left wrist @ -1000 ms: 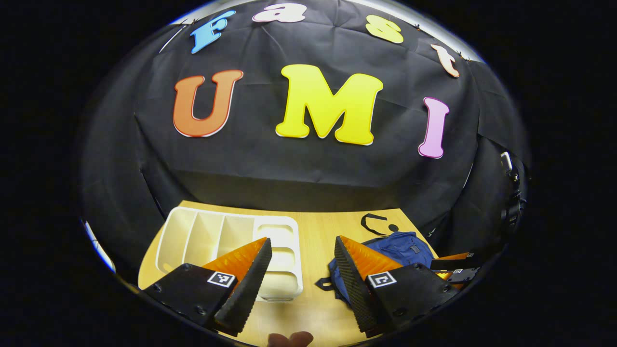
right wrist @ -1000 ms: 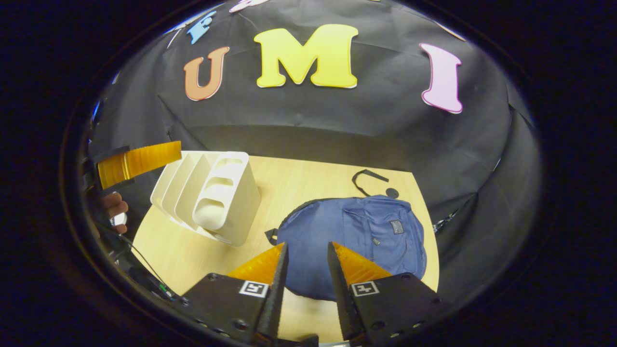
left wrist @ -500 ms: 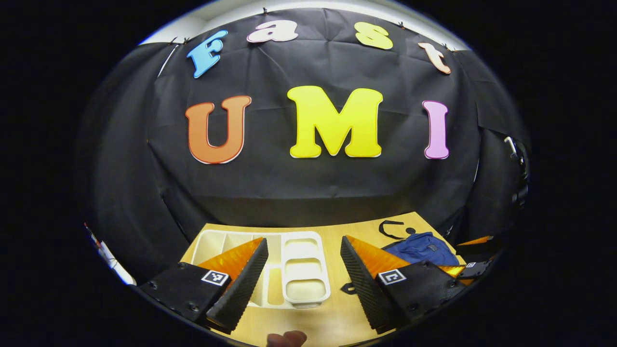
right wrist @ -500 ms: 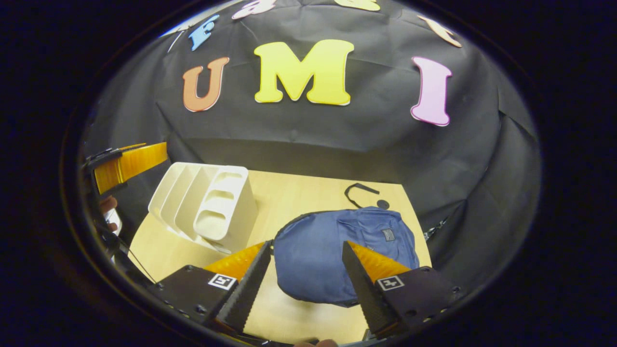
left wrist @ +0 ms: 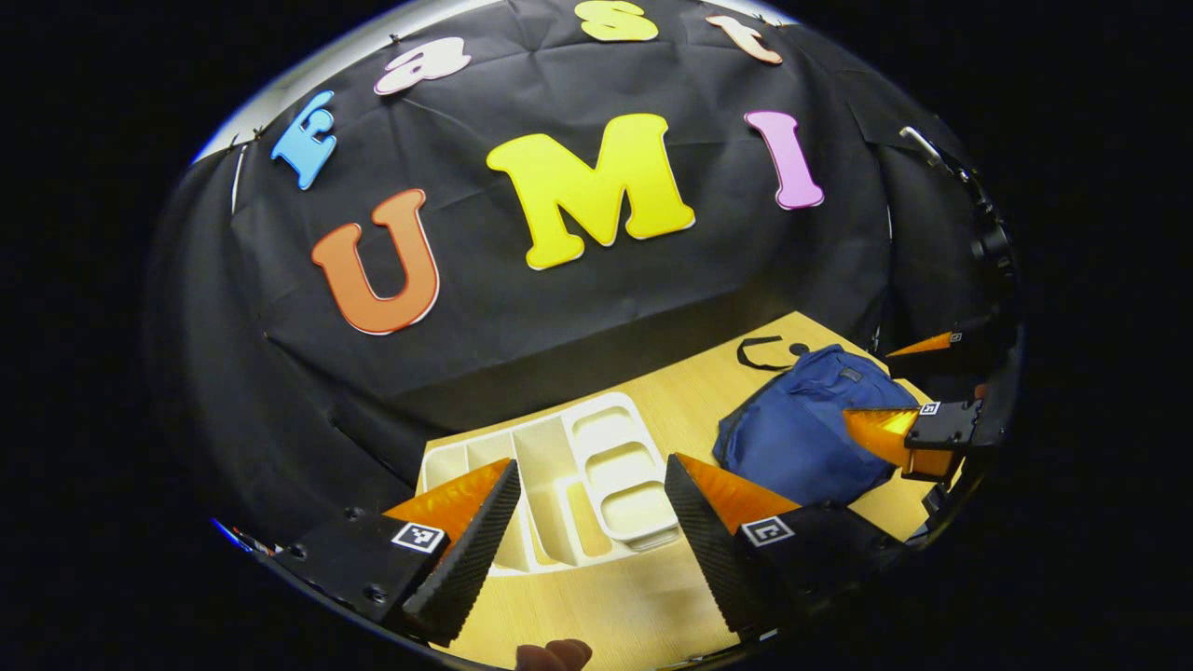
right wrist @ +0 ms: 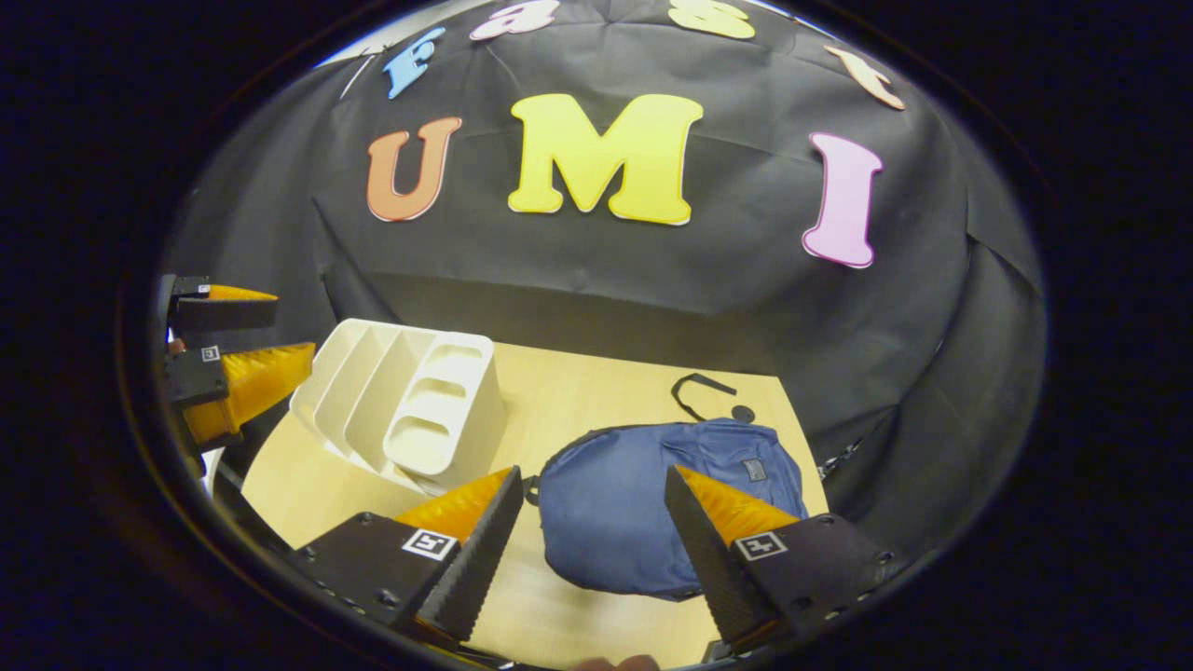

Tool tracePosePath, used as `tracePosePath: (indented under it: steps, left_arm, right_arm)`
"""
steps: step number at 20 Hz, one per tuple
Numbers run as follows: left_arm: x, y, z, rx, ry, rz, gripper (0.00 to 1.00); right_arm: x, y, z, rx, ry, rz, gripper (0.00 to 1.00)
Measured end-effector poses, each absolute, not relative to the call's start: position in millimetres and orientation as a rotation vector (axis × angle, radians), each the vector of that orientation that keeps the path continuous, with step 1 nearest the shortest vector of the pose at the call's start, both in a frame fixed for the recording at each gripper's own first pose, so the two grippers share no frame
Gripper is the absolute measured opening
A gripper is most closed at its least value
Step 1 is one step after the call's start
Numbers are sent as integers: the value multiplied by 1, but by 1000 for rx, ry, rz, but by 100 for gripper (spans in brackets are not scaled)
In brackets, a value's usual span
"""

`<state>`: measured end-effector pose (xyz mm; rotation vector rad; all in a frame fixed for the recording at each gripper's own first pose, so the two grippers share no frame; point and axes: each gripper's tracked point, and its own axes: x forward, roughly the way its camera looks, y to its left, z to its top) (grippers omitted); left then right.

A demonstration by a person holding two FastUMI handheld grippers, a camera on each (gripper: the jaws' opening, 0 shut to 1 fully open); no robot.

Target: Open the schoolbag, grab two books from the bookshelf and put them into the schoolbag.

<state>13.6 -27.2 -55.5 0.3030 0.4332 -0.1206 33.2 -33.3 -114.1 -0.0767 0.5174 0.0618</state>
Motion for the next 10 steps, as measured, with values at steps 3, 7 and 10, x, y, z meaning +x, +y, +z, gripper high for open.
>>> tracePosePath:
  steps: [3,7,10]
  left_arm:
    - [17,-20,-33,167,349,-66,99]
    - [21,-6,21,39,175,-9,99]
    - [17,-2,68,1,28,6,98]
  right_arm:
    - [33,-22,-95,-19,449,69,96]
    - [38,-16,-38,41,268,31,95]
    - [33,-15,21,74,87,-4,95]
